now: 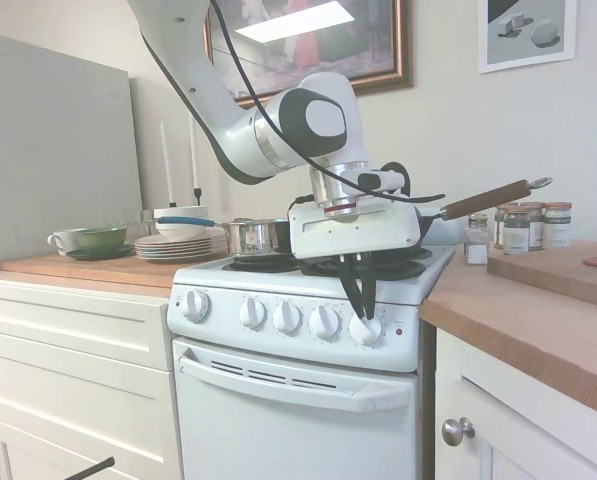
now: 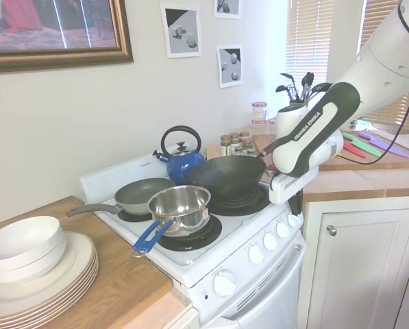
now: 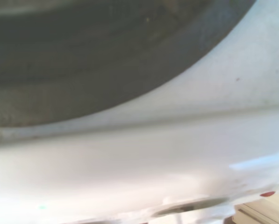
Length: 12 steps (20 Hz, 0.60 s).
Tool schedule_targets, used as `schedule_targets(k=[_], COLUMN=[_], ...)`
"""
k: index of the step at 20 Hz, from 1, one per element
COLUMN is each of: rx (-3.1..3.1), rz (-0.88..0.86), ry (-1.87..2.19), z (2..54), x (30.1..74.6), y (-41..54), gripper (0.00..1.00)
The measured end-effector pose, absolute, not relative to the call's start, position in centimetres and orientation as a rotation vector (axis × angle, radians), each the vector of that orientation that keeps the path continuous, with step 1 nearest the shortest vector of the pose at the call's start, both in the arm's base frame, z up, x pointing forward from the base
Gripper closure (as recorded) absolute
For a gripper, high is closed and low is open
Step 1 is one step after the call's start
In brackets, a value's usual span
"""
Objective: Turn on the stove on the bottom right
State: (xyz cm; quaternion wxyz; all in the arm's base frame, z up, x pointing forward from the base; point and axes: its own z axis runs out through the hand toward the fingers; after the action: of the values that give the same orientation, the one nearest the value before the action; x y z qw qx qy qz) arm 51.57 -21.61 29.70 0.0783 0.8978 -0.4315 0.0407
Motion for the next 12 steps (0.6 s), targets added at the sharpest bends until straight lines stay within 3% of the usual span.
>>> schedule_targets(k=[12], rx=[2.695], rz=[0.101], ry=[-1.305], z=[29.1], x=[51.3], y=[-19.6], gripper=[1.0])
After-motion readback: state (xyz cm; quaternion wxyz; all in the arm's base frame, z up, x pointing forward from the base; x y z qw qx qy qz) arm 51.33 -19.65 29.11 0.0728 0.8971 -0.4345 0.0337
